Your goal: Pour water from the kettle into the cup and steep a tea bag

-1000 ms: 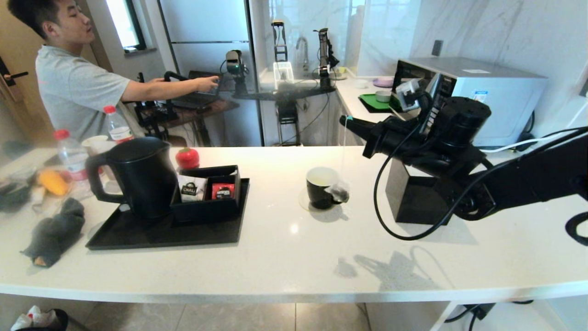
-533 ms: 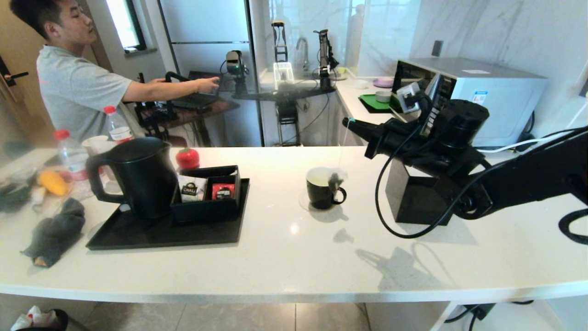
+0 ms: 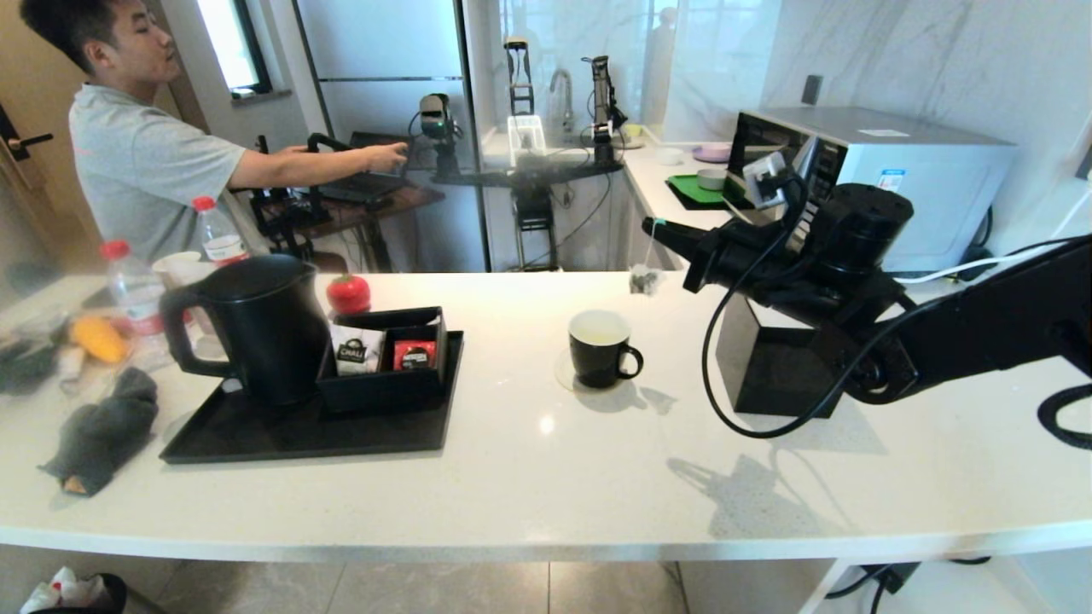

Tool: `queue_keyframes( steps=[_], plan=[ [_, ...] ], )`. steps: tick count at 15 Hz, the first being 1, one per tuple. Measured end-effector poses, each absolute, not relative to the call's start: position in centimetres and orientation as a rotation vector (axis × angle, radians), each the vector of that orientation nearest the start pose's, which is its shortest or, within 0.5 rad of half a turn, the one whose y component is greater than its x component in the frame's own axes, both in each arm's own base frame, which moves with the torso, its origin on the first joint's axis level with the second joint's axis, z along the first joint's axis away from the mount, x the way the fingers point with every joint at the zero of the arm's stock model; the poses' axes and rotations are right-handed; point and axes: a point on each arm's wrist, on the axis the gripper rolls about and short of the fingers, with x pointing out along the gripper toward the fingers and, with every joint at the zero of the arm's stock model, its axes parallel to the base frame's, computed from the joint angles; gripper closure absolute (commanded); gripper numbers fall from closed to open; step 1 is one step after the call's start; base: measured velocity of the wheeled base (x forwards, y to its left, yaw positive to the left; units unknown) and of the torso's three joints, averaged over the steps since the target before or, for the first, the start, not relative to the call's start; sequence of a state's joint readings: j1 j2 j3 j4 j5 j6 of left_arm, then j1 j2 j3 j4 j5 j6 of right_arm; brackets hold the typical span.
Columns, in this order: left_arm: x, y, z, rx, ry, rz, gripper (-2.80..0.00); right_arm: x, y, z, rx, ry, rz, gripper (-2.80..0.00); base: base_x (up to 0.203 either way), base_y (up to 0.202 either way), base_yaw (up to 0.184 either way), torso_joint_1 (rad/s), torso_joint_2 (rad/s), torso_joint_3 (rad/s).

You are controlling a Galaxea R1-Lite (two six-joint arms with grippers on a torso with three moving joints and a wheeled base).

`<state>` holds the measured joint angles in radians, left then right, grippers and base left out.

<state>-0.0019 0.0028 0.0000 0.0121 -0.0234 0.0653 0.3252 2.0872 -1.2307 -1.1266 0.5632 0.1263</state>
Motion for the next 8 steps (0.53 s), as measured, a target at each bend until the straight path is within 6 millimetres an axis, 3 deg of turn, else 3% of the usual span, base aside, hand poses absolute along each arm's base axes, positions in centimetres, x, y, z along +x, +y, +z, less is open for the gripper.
queue_keyframes(
  steps=[8],
  plan=[
    [-2.3, 0.0, 7.4, 0.064, 0.012, -0.025, 0.00, 39.6, 15.0, 19.2, 0.080, -0.197, 0.951, 0.00, 0.000, 0.000, 0.000, 0.000, 0.00, 0.000]
  ],
)
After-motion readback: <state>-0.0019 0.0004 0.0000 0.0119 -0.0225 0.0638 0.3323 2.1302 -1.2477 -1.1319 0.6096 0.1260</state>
